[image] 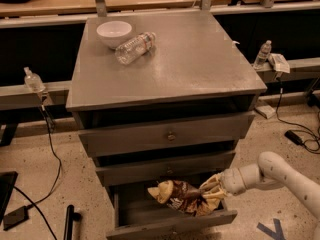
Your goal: Place brown chip bag into bottom drawer
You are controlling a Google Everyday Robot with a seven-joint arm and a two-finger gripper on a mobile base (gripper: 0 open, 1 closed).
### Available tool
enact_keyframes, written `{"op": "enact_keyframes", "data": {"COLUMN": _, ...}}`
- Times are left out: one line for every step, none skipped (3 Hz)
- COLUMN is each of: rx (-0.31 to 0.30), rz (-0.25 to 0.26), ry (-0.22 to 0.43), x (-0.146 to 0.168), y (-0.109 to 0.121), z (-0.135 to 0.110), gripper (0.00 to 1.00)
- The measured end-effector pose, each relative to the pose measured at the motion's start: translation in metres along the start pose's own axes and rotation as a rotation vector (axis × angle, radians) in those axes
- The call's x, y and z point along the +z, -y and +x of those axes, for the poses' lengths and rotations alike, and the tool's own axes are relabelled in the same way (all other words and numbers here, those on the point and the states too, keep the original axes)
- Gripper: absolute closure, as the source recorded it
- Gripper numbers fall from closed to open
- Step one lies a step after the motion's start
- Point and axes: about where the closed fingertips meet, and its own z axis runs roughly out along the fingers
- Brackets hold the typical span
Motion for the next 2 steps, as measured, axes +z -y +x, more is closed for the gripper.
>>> {"op": "enact_keyframes", "data": {"rx": 0.022, "rz": -0.055, "ry": 0.012, "x": 0.016, "y": -0.001, "z": 0.043, "gripper": 1.0}}
{"op": "enact_keyframes", "data": {"rx": 0.047, "rz": -0.103, "ry": 0.016, "x": 0.028, "y": -0.002, "z": 0.078, "gripper": 1.0}}
